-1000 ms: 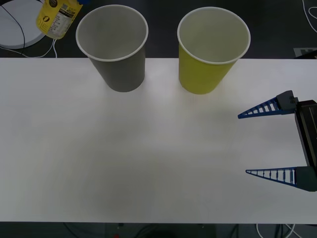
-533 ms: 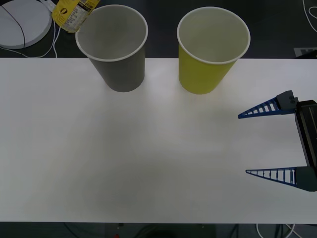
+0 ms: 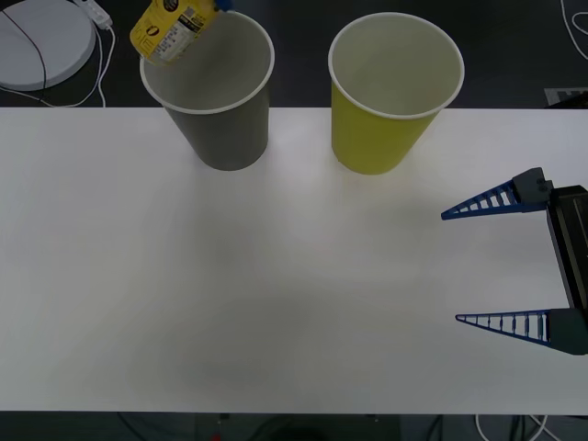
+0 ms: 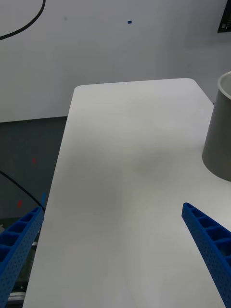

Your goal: Put the can into the green bin and the plastic bottle into the gray bin

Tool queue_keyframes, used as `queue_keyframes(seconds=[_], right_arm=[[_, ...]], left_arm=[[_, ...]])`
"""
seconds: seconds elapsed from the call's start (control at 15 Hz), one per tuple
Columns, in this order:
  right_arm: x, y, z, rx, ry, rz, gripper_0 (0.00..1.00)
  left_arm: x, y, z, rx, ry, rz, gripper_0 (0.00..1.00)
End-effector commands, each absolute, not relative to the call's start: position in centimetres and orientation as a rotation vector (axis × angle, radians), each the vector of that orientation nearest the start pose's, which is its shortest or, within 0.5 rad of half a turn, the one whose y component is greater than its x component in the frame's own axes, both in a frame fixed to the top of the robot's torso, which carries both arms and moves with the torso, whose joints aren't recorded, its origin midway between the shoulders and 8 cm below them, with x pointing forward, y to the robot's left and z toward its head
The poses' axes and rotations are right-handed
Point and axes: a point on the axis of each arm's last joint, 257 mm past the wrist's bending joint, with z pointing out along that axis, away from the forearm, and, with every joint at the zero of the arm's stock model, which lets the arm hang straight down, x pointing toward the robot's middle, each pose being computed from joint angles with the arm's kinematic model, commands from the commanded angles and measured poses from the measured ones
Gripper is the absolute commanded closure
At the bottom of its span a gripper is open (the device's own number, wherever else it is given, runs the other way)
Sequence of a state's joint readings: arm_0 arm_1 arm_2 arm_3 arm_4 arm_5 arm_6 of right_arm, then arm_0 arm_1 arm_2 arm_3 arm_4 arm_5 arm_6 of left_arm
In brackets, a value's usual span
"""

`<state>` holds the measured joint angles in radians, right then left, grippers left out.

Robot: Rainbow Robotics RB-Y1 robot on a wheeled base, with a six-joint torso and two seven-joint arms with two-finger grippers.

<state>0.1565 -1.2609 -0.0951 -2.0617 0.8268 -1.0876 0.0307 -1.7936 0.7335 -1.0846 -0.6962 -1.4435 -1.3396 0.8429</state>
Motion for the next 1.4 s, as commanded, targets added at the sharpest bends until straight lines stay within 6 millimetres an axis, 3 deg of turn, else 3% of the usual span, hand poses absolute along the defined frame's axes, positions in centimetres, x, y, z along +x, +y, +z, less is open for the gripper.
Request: queue_keyframes(seconds=[0.07, 0.13, 0.27, 0.93, 1.4], right_arm=[[29.9, -18.5, -9.4, -1.574, 1.306, 0.633, 0.00], [29.9, -18.5, -9.4, -1.574, 1.306, 0.633, 0.00], [29.9, -18.5, -9.4, -1.574, 1.306, 0.633, 0.00], [29.9, -18.5, -9.4, -1.574, 1.306, 0.633, 0.00], [29.9, -18.5, -9.4, -1.574, 1.306, 0.633, 0.00]], left_arm=[[60.8, 11.5, 6.5, 1.407, 2.096, 0.016, 1.00], [60.9, 11.6, 6.5, 1.412, 2.093, 0.019, 0.87], [61.0, 11.8, 6.5, 1.415, 2.088, 0.023, 0.00], [60.4, 12.2, 6.7, 1.450, 2.078, 0.023, 0.00], [57.8, 15.6, 7.3, 1.530, 2.070, 0.038, 0.00]])
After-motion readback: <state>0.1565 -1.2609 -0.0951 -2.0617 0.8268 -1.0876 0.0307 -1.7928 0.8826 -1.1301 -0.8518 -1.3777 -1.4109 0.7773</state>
